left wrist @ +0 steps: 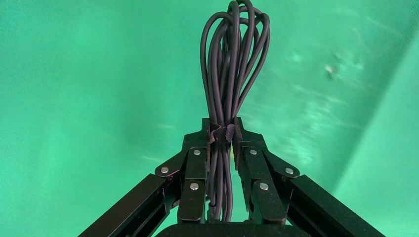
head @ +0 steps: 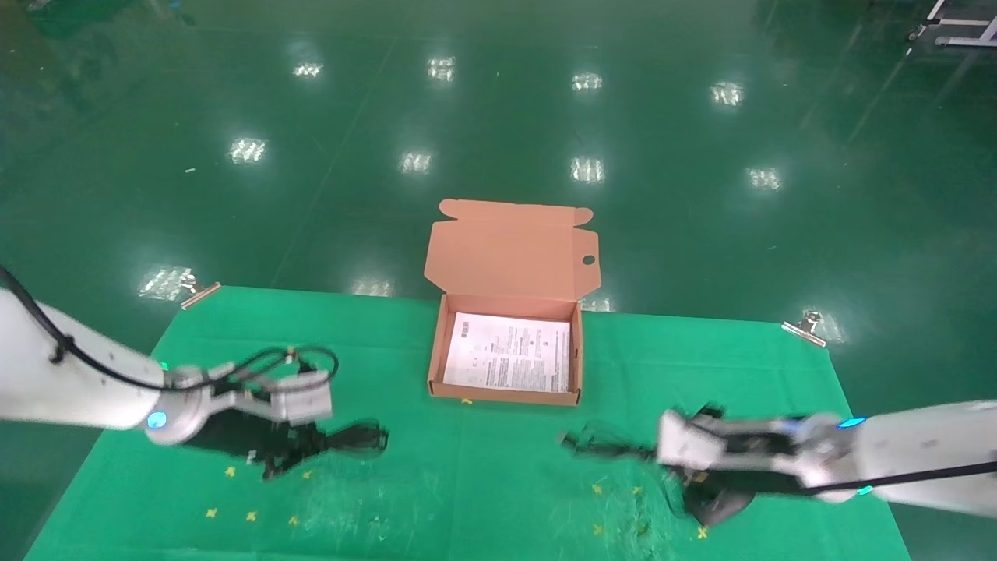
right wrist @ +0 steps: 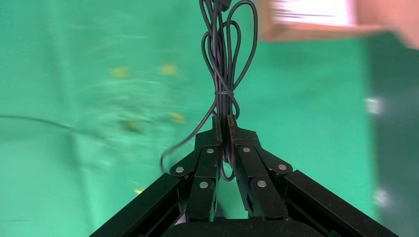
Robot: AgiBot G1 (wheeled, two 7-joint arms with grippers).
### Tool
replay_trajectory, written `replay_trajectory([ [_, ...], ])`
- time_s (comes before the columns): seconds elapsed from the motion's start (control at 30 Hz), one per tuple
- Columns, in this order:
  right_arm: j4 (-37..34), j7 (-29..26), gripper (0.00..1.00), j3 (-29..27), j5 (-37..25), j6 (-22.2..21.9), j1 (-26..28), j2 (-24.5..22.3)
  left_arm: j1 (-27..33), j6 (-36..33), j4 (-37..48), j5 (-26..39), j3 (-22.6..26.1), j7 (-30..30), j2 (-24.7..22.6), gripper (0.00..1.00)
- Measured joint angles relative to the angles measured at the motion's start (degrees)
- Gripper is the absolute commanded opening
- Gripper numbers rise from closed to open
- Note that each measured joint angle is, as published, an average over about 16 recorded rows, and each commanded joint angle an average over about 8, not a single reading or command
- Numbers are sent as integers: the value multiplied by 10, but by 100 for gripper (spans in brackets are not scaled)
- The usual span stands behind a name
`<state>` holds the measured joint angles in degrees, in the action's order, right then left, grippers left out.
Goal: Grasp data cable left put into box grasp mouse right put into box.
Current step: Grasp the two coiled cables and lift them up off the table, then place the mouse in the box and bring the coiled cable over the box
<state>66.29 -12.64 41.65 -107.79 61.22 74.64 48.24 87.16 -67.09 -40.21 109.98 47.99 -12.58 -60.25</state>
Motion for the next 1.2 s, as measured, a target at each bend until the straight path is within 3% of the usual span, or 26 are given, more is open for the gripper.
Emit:
replay_trajectory([
  [0.23, 51, -53, 0, -45, 4, -29, 32, -49, 24, 7, -90, 14, -6, -25, 13, 0],
  [0.43, 64, -71, 0, -72, 4, -54, 83, -47, 50, 31, -143, 37, -11, -46, 6, 0],
  [0.83, -10, -35, 0, -86, 8, -110, 188, 64, 113, 124, -130, 104, -19, -66, -53, 0],
  [1.2, -85, 0, 0, -83, 26, -143, 212, 142, 144, 175, -91, 159, -15, -84, -89, 0],
])
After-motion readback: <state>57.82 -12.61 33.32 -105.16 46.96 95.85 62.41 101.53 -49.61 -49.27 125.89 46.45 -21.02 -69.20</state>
